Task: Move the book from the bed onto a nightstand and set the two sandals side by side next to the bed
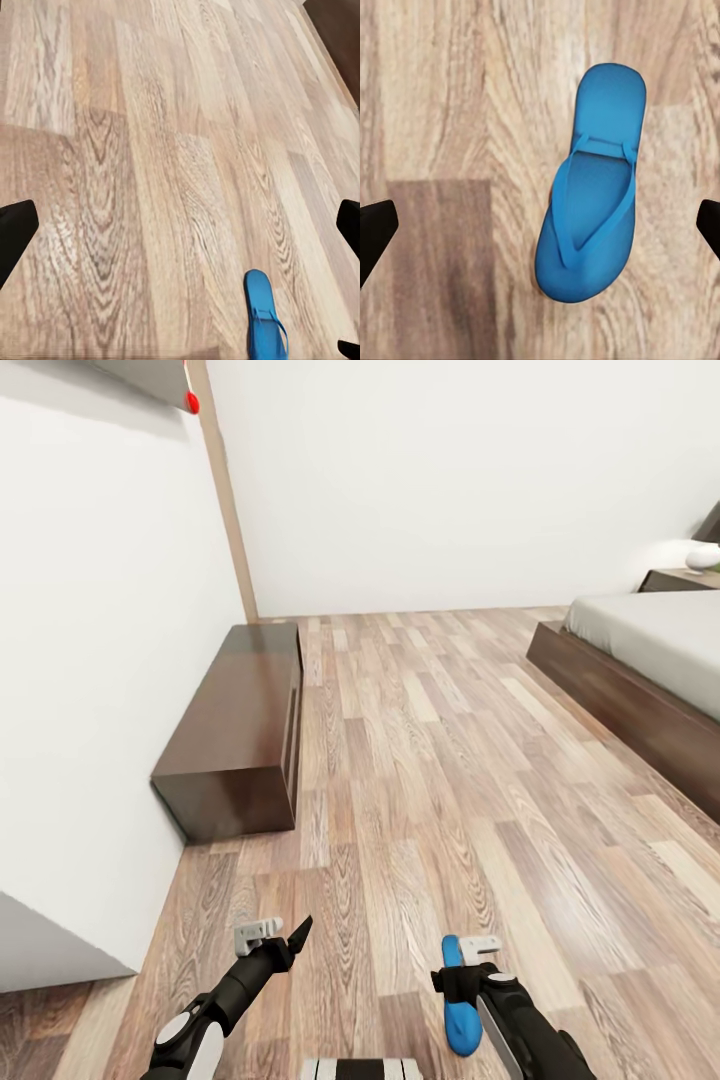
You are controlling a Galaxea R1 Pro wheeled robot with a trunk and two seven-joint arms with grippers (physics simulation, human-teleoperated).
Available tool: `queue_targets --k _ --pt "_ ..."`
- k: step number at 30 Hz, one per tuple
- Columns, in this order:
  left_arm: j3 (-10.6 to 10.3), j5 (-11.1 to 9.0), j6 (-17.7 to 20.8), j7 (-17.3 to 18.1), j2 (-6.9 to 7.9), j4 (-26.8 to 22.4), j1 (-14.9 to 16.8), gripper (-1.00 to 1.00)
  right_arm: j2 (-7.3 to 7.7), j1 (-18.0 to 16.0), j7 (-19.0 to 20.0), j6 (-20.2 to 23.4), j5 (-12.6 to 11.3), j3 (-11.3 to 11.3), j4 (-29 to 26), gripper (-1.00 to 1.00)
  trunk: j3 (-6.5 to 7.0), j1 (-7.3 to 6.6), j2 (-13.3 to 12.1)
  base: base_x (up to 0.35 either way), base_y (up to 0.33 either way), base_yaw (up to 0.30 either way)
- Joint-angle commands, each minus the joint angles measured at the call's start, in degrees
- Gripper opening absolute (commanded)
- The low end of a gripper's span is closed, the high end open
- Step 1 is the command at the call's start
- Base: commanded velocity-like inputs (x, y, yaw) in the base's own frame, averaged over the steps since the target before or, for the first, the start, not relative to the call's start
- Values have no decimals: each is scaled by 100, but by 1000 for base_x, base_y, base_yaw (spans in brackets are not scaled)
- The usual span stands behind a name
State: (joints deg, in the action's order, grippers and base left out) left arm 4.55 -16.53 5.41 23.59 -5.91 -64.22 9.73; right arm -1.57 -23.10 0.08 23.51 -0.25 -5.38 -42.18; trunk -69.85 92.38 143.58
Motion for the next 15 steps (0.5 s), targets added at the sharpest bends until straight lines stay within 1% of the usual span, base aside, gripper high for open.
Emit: queue_targets --k 1,10,12,13,14,15 --pt "20 -58 57 41 -6 -3 2 100 1 -1 1 31 -2 -5 -9 100 -27 1 3 0 0 0" --pt "31 -101 64 46 0 -2 2 100 -1 -1 1 31 5 -7 -9 100 -227 24 15 0 0 0" --pt "82 -201 65 47 9 -4 2 100 -1 -1 1 31 6 -7 -11 100 -271 29 18 0 0 0" --pt "197 -430 72 48 78 -39 2 100 -1 -1 1 32 7 -7 -11 100 -293 32 19 0 0 0" --pt "218 -501 76 48 106 -68 2 100 -1 -1 1 32 7 -7 -11 100 -315 35 21 0 0 0" --pt "248 -659 118 49 171 -155 2 100 -1 -1 1 31 7 -7 -10 100 -315 35 21 0 0 0"
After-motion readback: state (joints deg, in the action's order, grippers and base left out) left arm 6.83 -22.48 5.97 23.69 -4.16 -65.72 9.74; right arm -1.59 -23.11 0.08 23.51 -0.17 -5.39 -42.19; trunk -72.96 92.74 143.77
